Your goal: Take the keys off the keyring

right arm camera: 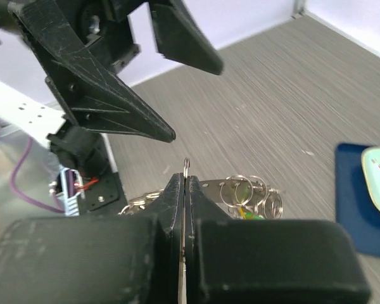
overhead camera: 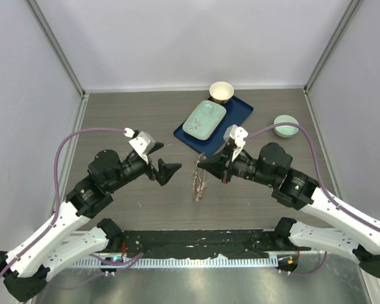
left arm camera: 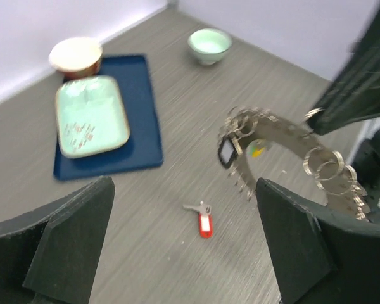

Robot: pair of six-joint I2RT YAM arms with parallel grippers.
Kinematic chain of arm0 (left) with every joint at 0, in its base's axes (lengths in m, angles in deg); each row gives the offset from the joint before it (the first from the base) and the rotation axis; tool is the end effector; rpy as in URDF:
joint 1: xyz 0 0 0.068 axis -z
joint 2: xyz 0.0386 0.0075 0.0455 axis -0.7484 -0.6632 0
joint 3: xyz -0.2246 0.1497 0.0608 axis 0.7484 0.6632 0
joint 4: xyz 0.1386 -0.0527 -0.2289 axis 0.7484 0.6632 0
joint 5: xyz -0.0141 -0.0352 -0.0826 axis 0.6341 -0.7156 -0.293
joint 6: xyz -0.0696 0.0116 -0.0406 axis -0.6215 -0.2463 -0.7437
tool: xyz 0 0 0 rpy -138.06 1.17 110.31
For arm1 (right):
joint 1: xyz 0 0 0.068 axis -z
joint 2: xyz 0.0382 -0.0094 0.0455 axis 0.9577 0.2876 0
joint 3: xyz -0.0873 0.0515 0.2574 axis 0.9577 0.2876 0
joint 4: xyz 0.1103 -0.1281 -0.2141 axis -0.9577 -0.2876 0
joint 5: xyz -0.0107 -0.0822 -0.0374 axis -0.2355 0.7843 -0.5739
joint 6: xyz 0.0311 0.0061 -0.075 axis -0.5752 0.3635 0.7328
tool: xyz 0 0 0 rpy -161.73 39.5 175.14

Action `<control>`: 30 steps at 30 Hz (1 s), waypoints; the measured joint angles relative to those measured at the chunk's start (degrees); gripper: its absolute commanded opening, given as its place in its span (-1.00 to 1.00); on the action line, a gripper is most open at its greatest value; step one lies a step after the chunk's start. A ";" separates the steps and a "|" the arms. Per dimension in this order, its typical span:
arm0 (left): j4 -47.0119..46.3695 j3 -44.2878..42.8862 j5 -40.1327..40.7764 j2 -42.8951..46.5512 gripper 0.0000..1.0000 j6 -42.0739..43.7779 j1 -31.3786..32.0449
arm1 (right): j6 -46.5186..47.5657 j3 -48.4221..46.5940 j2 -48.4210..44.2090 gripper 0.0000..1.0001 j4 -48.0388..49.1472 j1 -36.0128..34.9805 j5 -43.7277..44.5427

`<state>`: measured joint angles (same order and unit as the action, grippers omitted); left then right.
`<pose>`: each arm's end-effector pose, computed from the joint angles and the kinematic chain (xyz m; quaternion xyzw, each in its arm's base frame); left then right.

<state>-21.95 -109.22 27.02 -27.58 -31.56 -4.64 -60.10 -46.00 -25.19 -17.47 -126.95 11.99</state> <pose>0.1379 -0.1526 0.3762 0.3146 0.6561 -0.3444 0.5932 0.1267 0.2022 0.3887 -0.3631 0.6154 0.4273 0.5540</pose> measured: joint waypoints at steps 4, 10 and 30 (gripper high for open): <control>0.13 3.52 9.35 0.15 0.99 -4.92 0.00 | -0.28 -0.04 1.09 -0.98 -3.34 0.00 6.91; 0.35 8.26 17.44 0.11 1.00 -12.68 0.00 | -2.62 -0.31 3.39 -0.98 -10.47 0.00 20.59; -11.80 5.64 7.08 -40.28 -0.14 -34.56 7.10 | -6.95 -1.20 -13.42 -0.99 -23.91 0.15 47.12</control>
<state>-33.75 -103.58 34.10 -67.86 -66.12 2.46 -67.05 -47.20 -38.61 -41.38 -126.80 59.11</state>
